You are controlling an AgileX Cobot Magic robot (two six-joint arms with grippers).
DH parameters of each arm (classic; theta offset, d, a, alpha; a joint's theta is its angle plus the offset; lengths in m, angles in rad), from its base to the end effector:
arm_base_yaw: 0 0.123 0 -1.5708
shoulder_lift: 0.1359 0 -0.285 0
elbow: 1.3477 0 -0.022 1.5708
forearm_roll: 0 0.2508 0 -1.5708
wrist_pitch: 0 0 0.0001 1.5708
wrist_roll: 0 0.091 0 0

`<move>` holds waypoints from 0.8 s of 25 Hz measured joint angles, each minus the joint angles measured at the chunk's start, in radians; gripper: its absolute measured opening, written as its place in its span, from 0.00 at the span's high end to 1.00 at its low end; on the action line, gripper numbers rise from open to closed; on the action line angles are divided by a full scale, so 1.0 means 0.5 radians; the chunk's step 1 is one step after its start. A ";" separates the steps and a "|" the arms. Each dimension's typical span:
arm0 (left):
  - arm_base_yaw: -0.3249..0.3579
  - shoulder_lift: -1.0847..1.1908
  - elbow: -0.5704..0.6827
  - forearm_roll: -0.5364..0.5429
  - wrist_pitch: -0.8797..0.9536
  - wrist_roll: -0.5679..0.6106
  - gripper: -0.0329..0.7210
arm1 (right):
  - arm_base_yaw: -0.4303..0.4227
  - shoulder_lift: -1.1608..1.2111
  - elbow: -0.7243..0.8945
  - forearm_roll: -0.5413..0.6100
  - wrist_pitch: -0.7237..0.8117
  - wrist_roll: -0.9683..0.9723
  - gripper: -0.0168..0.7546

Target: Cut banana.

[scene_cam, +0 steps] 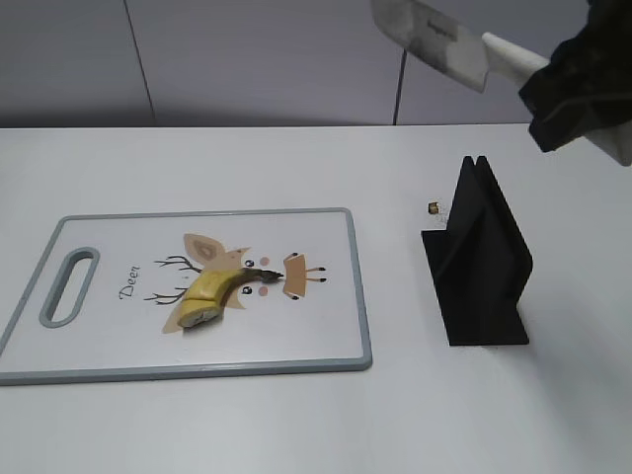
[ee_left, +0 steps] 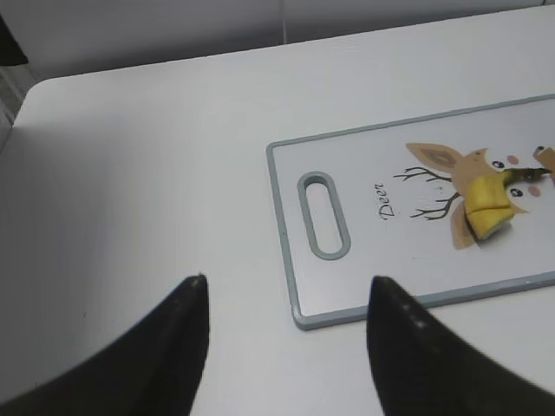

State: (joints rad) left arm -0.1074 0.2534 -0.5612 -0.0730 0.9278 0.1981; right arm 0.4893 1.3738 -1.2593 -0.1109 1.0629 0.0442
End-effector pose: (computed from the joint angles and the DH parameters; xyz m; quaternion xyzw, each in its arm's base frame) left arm 0.0368 -0.0093 0.3019 0.1276 0.8583 -0.0137 0.4968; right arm 0.2477 0.1219 0.3424 -0.2283 0.9426 0.0111 0.2433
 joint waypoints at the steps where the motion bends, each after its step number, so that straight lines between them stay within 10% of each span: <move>1: 0.000 0.093 -0.023 -0.033 -0.049 0.052 0.21 | 0.000 0.037 -0.028 0.030 0.016 -0.078 0.77; 20: -0.139 1.733 -1.111 -0.627 0.231 1.348 0.15 | 0.002 0.599 -0.294 0.599 0.052 -1.730 0.77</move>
State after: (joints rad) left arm -0.1768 1.1198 -1.1167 -0.3867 1.0431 0.8723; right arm 0.4902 1.6735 -1.4063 0.1887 1.0887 -0.8205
